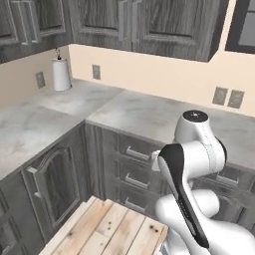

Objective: Four empty soda cans are scattered around the kitchen. Gather all the cans and cluster them next to the stove for recycling.

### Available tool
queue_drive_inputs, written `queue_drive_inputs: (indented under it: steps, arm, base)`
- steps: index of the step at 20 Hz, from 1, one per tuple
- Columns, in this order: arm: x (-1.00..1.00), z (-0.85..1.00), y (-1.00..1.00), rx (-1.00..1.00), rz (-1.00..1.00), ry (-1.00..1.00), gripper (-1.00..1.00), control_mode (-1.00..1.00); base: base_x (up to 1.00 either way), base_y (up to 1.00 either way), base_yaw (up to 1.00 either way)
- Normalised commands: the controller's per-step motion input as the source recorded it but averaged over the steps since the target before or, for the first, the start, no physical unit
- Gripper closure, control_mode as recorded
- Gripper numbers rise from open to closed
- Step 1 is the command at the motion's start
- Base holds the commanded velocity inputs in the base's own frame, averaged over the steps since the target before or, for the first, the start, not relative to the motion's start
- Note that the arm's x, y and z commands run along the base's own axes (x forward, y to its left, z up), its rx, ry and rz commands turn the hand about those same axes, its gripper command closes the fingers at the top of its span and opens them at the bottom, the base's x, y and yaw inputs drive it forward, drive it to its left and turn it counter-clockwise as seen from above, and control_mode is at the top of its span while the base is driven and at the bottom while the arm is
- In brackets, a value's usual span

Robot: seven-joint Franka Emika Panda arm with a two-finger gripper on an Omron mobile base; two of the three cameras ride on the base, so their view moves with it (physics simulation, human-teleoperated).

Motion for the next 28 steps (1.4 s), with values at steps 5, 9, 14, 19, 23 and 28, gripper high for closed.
queue_drive_inputs:
  steps: [5, 9, 14, 19, 23, 28]
  arm:
    - [0.00, 0.00, 0.00, 0.00, 0.00, 0.00, 1.00, 1.00]
    - [0.00, 0.00, 0.00, 0.00, 0.00, 0.00, 1.00, 1.00]
    - [0.00, 0.00, 0.00, 0.00, 0.00, 0.00, 1.00, 1.00]
    - [0.00, 0.00, 0.00, 0.00, 0.00, 0.00, 1.00, 1.00]
    - [0.00, 0.00, 0.00, 0.00, 0.00, 0.00, 1.00, 1.00]
    - [0.00, 0.00, 0.00, 0.00, 0.00, 0.00, 1.00, 1.00]
  base:
    - [0.14, 0.74, 0.34]
    - [0.05, 0.52, 0.37]
    - [0.00, 0.32, 0.40]
    - [0.02, 0.34, 0.40]
    - [0.23, 0.40, 0.33]
    - [0.26, 0.41, 0.35]
